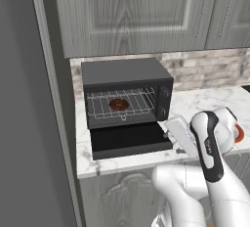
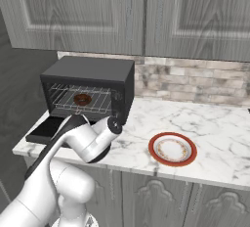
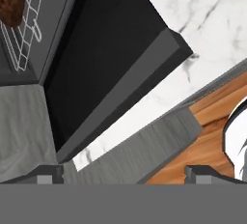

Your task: Pick up the bagel from the plate, place it on the toaster oven rack, close the door, and set the timer.

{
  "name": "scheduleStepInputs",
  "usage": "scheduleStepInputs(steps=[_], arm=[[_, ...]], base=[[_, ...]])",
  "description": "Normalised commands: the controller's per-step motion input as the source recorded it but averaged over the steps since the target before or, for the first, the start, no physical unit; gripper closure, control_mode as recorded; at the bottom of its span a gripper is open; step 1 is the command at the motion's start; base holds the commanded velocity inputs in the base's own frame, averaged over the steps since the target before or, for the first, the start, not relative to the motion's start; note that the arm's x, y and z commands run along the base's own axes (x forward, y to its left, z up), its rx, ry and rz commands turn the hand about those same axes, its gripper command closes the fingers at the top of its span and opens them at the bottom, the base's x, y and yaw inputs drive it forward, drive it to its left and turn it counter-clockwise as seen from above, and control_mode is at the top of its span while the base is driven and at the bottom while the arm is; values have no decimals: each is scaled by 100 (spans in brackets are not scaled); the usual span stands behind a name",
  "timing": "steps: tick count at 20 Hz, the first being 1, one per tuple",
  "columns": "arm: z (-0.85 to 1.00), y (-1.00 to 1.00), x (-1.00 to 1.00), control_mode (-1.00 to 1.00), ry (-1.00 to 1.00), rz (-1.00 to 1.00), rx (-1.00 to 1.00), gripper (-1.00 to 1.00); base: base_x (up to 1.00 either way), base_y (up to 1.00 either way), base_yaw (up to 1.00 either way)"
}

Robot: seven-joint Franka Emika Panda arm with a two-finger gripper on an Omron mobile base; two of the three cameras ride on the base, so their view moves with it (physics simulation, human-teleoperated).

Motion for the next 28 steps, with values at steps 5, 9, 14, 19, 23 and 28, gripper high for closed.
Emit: scheduleStepInputs(steps=[5,9,14,19,23,28], arm=[[-25,0,12,-100,0,-5,1,-100],[-23,0,18,-100,0,-5,1,-100],[-27,0,25,-100,0,-4,0,-100],[-40,2,8,-100,0,-3,0,-100],[-47,0,3,-100,0,-1,0,-100],[-34,5,0,-100,0,0,0,-100]], base=[[0,0,0],[0,0,0],[0,0,0],[0,0,0],[0,0,0],[0,0,0]])
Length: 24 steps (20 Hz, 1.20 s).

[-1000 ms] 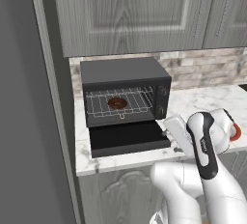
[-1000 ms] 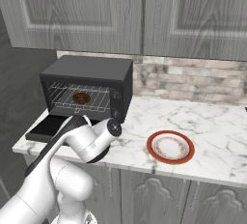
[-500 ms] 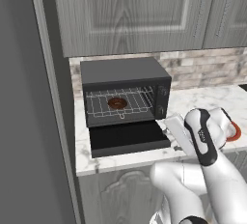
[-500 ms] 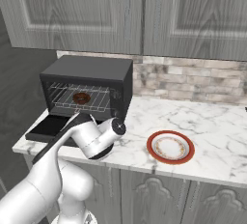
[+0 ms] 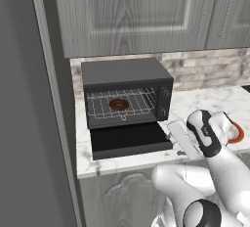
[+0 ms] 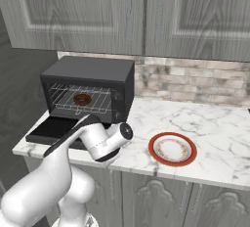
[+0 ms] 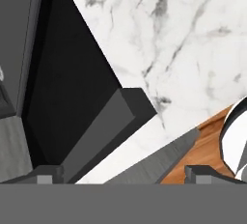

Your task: Pick up the bagel from the plate, place it on the toaster oven rack, close the door, and set the timer.

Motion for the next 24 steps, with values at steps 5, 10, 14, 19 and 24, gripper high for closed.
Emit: scheduleStepInputs(steps=[5,10,14,19,24], arm=[[-24,24,2,-100,0,0,0,-100],[-22,33,13,-100,0,0,0,-100],[-31,28,11,-100,0,0,0,-100],[-38,20,1,-100,-2,0,0,-100],[-39,17,0,-100,-4,0,0,-100]], base=[[0,0,0],[0,0,0],[0,0,0],[0,0,0],[0,0,0]])
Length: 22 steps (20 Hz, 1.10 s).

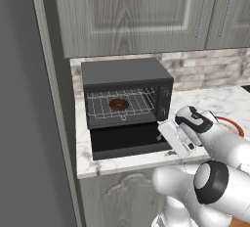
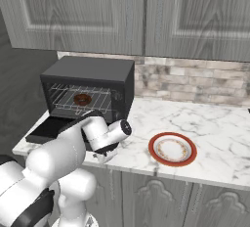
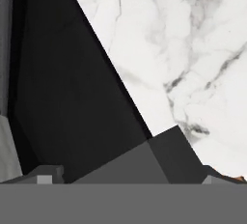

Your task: Pick up the bagel from the plate, place it on the toaster oven rack, close the door, and set the timer.

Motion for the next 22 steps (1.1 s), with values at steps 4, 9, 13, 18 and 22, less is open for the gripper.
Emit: scheduleStepInputs(steps=[4,9,13,18,22], arm=[[-29,22,0,-100,-12,-1,0,-100],[-8,35,0,-100,-24,-7,0,-100],[4,43,0,-100,-32,-11,0,-100],[18,37,19,-100,-29,-15,0,-100],[28,30,36,-100,-25,-16,0,-100]], base=[[0,0,0],[0,0,0],[0,0,0],[0,0,0],[0,0,0]])
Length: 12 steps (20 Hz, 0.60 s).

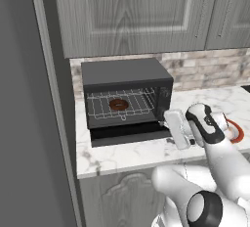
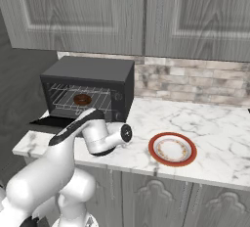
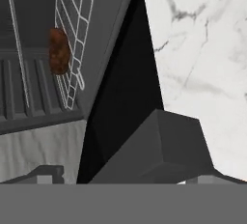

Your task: Pick up the bagel from the plate, place it on the toaster oven rack, close the door, and set the timer.

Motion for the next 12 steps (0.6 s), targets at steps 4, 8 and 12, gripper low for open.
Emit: scheduleStepInputs(steps=[4,8,12], arm=[[26,27,45,-100,-22,-17,0,-100],[11,25,53,-100,-16,-17,0,-100],[3,19,59,-100,-10,-17,0,-100]], base=[[0,0,0],[0,0,0],[0,0,0]])
